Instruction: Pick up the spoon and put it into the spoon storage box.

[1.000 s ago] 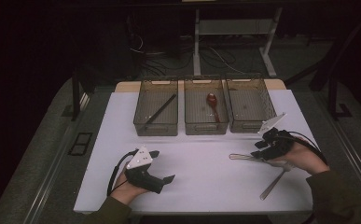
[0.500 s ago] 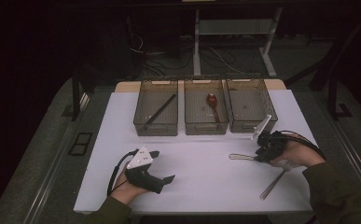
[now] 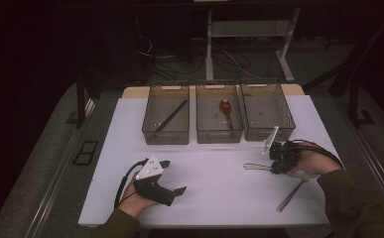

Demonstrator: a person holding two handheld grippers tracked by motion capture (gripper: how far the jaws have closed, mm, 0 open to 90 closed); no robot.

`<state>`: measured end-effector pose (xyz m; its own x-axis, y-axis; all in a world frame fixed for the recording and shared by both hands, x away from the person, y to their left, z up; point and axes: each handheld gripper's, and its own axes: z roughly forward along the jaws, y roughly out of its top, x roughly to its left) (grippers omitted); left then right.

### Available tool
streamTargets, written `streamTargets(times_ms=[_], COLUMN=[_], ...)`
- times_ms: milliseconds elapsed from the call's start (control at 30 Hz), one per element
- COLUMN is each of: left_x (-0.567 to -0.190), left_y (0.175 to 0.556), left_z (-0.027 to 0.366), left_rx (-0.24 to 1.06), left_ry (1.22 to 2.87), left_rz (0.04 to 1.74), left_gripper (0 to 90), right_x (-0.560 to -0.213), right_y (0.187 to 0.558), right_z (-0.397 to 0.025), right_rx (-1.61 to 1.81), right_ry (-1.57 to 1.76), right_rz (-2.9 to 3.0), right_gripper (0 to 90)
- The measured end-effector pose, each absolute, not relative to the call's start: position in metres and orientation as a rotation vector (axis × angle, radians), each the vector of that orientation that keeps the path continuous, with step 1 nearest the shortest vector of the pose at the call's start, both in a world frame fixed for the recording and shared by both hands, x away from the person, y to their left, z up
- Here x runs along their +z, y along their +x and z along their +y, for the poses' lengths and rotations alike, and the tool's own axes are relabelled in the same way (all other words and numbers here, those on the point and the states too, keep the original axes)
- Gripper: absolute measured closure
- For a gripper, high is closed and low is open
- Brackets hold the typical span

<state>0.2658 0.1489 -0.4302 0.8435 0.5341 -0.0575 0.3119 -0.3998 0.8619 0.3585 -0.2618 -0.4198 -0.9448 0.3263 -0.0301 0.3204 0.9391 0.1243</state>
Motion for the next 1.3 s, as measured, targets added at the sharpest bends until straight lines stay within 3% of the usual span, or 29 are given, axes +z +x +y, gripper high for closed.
streamTargets(times_ms=[467, 1300], left_x=[-0.43, -0.43], left_y=[0.266, 0.266], left_z=[0.149, 0.15], left_rx=[0.28, 0.282], left_ry=[2.013, 2.009], left_rz=[0.623, 0.626], left_gripper=[0.0, 0.0], right_x=[-0.419, -0.385], right_y=[0.363, 0.373], right_z=[-0.263, -0.283], right_rx=[0.202, 0.631], right_ry=[0.463, 0.642], right_rz=[3.071, 2.832], right_gripper=[80.1, 80.4])
